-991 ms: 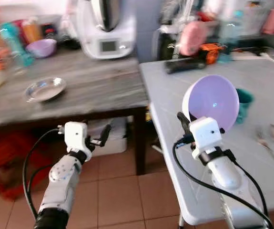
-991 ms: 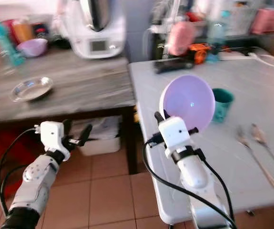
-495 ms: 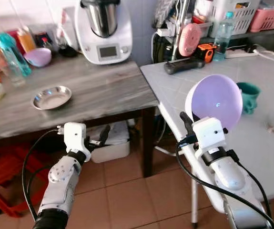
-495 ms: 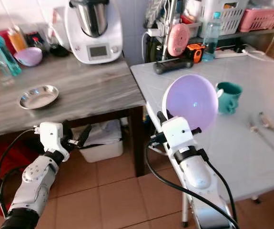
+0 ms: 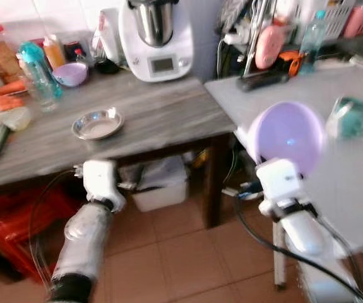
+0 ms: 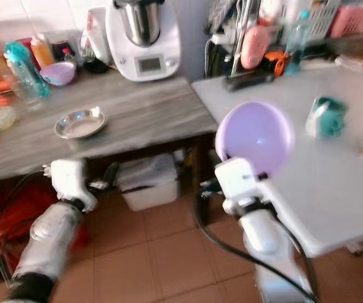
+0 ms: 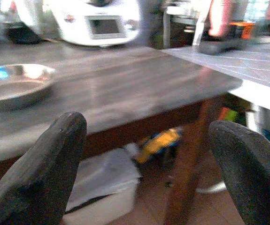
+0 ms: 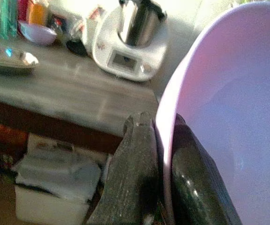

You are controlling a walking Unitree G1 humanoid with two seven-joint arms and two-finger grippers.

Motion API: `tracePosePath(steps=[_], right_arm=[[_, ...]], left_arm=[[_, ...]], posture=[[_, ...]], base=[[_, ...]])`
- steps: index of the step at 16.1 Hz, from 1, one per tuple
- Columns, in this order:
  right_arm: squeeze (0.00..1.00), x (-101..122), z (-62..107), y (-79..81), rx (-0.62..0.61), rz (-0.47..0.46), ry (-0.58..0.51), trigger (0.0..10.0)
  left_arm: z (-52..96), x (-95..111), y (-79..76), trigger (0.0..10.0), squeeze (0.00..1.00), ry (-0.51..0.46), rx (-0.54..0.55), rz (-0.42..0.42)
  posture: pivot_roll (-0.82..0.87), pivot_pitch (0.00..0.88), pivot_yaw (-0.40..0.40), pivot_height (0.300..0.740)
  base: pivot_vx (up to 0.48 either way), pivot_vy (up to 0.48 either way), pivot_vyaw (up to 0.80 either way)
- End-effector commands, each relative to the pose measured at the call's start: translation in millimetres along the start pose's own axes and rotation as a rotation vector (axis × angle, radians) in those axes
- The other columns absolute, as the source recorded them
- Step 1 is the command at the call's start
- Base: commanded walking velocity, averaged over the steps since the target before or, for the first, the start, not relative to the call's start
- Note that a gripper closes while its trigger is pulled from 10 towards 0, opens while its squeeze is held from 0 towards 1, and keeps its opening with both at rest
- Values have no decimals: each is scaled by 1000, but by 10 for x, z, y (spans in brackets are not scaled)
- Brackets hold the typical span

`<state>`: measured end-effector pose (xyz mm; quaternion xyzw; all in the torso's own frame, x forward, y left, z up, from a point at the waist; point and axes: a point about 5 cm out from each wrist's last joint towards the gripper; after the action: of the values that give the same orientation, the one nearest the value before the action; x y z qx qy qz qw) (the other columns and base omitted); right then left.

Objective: Setting the table

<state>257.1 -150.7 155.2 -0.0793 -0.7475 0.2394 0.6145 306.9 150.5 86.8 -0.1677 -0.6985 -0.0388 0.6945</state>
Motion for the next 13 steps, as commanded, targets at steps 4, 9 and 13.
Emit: tracePosePath(steps=[4,9,13], right_arm=[[0,77,-23,37,-9,-3,-34,10000],[0,68,-28,46,-20,-7,-33,10000],[0,72,-38,52,-22,-10,-38,10000]], left_arm=[[-39,33,63,10000,0,4,24,-18],[-59,24,50,10000,0,-1,32,-16],[-61,16,44,10000,0,0,33,-18]], posture=[[-22,0,82,740],[-17,0,87,740],[-17,0,90,740]], base=[[0,411,0],[0,409,344],[0,404,589]])
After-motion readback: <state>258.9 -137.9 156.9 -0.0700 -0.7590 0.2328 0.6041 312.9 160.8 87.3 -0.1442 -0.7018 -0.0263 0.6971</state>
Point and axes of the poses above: a point about 5 cm out from each wrist's last joint towards the gripper, its own z axis pointing back from the gripper into the wrist, its own x axis along the axis of the wrist's last joint, y = z × x, and after that the axes turned 5 degrees about z, right-handed
